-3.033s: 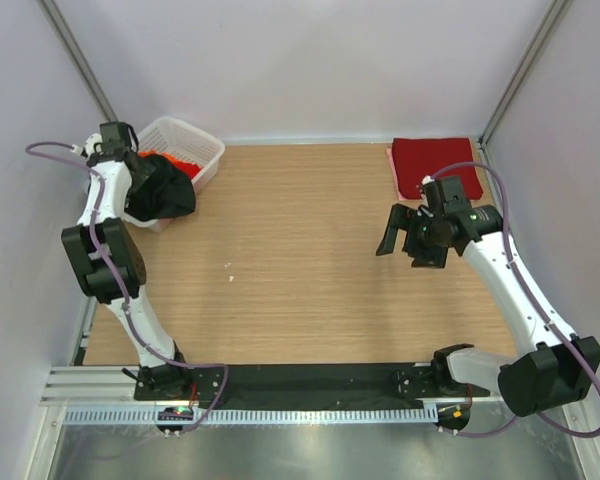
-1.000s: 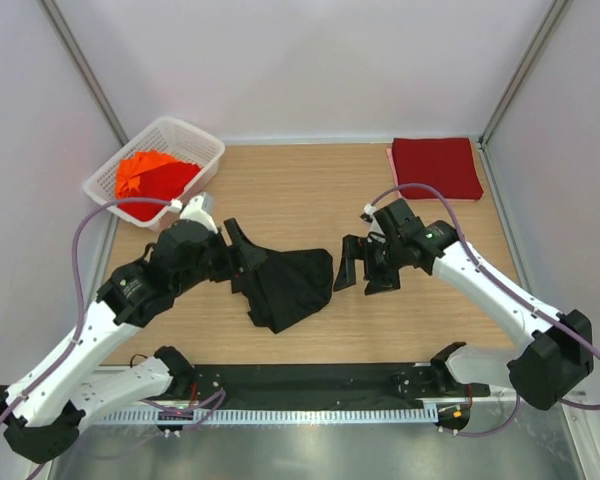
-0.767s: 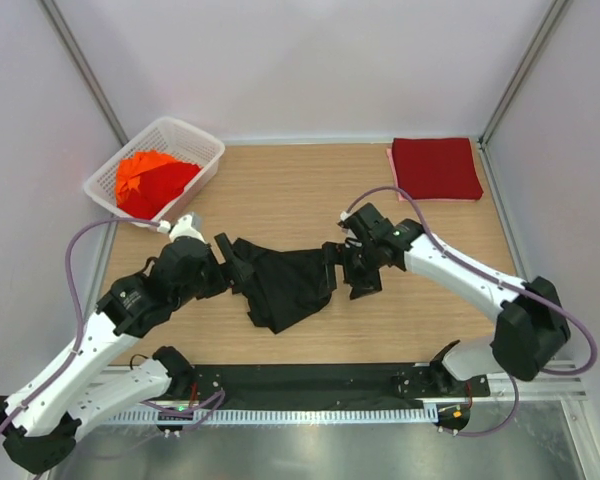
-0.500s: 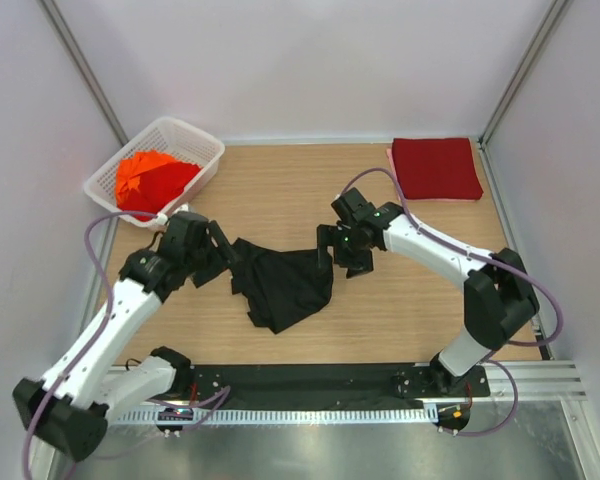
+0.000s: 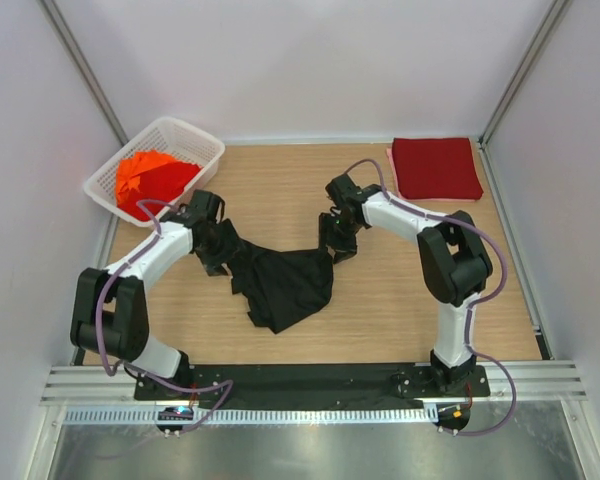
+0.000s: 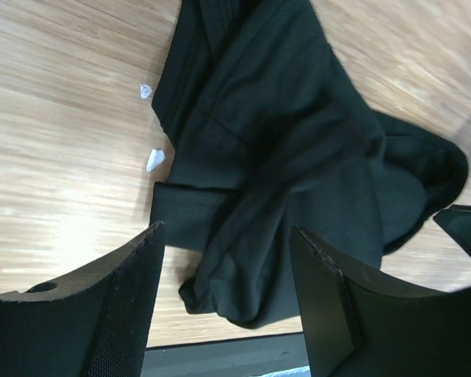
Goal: Fold and stack the t-shirts
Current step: Flatten the tshirt out
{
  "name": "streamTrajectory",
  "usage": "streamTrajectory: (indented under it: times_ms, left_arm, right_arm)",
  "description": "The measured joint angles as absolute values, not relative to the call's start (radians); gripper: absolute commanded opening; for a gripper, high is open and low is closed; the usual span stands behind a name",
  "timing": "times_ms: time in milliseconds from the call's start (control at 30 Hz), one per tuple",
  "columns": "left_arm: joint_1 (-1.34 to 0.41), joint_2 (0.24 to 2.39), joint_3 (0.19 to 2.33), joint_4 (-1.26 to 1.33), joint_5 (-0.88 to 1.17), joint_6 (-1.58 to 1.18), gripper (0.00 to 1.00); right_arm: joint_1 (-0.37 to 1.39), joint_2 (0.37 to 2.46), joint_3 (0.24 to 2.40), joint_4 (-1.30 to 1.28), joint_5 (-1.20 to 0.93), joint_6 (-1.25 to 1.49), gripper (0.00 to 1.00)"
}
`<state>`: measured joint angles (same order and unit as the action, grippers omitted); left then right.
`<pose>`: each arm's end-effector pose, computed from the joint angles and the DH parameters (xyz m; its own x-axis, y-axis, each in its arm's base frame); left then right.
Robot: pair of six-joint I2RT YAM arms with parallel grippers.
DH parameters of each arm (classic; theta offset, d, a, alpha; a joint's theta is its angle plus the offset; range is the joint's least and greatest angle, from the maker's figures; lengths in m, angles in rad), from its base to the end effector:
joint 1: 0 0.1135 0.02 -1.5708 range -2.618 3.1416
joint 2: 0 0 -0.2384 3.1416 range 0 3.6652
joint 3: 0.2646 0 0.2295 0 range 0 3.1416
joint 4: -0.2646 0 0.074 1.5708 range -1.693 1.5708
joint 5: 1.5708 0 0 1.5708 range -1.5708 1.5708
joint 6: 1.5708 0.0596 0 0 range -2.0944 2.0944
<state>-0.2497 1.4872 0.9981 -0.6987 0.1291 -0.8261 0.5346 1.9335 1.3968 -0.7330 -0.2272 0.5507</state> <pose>0.2632 -0.0750 0.1765 -0.8236 -0.5425 -0.1655 -0.4632 0.8117 -0.3557 0.3071 0.1974 0.1486 -0.9901 0.0063 -0.1402 -0.0420 0.9400 0.3385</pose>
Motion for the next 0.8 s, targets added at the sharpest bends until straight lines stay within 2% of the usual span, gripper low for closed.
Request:
streamTrajectory:
  times_ms: [200, 300, 333, 533, 600, 800]
  left_arm:
    - [-0.246, 1.541, 0.991, -0.678, 0.144, -0.823, 0.66]
    - [-0.246, 1.563, 0.99, -0.669, 0.153, -0.823, 0.59]
    - [-0.246, 1.58, 0.99, -0.665, 0.155, -0.822, 0.53]
    - [-0.236, 1.626, 0.959, -0.657, 0.131, -0.825, 0.51]
    - [-0.223, 1.626, 0.953, -0.646, 0.123, -0.826, 0.51]
    - [-0.193, 1.596, 0.926, -0.589, 0.125, -0.829, 0.63]
  right_arm:
    - [0.536, 2.007, 1.444, -0.733, -0.257, 0.524, 0.48]
    - [0.536, 2.019, 1.445, -0.734, -0.263, 0.52, 0.48]
    - [0.536, 2.021, 1.444, -0.734, -0.265, 0.519, 0.48]
    - [0.536, 2.022, 1.444, -0.731, -0.274, 0.51, 0.45]
    - [0.536, 2.022, 1.444, -0.73, -0.276, 0.506, 0.44]
    - [0.536, 2.023, 1.444, -0.73, -0.277, 0.498, 0.44]
